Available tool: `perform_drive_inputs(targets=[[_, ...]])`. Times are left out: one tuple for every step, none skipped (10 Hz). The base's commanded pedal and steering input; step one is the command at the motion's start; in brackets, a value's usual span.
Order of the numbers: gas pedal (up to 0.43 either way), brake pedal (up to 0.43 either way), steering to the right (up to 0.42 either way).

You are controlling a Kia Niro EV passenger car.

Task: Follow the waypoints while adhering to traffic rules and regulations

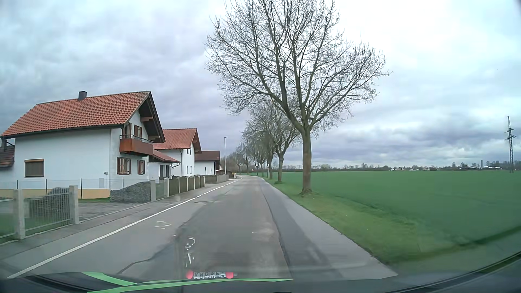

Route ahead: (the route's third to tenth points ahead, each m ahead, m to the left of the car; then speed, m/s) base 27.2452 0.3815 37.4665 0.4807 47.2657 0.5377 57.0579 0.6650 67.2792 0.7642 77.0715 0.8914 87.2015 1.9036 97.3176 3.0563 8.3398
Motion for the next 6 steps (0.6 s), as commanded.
perform_drive_inputs(targets=[[0.0, 0.0, 0.001], [0.0, 0.0, 0.001], [0.0, 0.0, 0.001], [0.008, 0.0, 0.001], [0.028, 0.0, 0.001], [0.039, 0.0, 0.001]])
